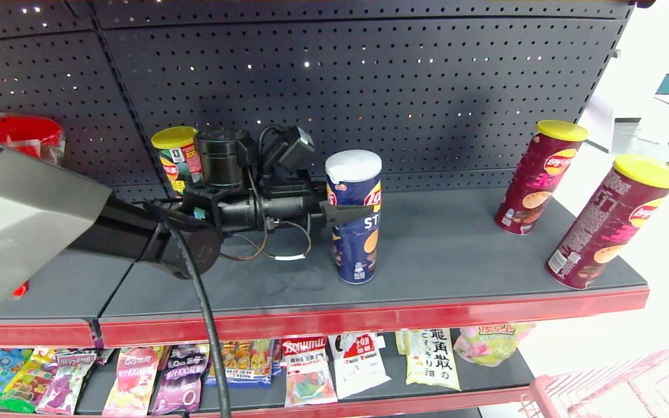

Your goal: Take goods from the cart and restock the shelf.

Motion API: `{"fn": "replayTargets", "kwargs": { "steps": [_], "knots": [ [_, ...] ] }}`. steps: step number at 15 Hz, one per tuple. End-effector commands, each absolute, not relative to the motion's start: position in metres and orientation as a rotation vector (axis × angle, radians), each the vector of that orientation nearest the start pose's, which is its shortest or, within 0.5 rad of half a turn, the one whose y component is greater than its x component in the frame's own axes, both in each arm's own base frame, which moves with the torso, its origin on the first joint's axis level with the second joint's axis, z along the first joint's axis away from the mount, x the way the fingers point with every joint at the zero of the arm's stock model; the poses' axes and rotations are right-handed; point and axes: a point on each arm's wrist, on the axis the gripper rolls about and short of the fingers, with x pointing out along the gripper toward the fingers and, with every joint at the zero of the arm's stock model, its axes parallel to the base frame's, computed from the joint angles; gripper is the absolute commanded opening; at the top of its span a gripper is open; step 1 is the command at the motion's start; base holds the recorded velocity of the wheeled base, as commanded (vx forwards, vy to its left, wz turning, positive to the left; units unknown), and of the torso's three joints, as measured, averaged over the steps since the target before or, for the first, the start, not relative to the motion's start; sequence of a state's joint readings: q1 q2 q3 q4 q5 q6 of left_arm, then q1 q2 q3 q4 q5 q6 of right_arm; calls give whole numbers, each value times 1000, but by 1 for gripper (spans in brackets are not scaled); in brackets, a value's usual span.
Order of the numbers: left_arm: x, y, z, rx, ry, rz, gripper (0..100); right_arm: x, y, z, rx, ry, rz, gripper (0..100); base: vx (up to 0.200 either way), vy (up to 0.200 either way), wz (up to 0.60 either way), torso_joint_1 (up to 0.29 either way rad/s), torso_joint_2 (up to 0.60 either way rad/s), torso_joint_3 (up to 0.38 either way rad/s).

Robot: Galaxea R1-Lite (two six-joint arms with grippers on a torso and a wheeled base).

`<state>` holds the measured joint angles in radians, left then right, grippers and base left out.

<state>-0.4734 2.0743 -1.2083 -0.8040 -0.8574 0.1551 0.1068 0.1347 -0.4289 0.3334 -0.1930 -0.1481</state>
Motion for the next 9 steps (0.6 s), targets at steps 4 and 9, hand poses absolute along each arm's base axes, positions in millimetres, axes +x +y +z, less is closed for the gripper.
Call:
{"fn": "replayTargets", "kwargs": {
  "steps": [4, 9],
  "knots": [
    [353, -202, 174, 118, -33, -1340, 0, -49, -10, 159, -155, 49, -84, 0, 0, 0, 0, 0, 0, 0],
    [347, -210, 172, 120, -25, -1345, 0, -48, -10, 158, -156, 53, -82, 0, 0, 0, 0, 0, 0, 0]
  ]
}}
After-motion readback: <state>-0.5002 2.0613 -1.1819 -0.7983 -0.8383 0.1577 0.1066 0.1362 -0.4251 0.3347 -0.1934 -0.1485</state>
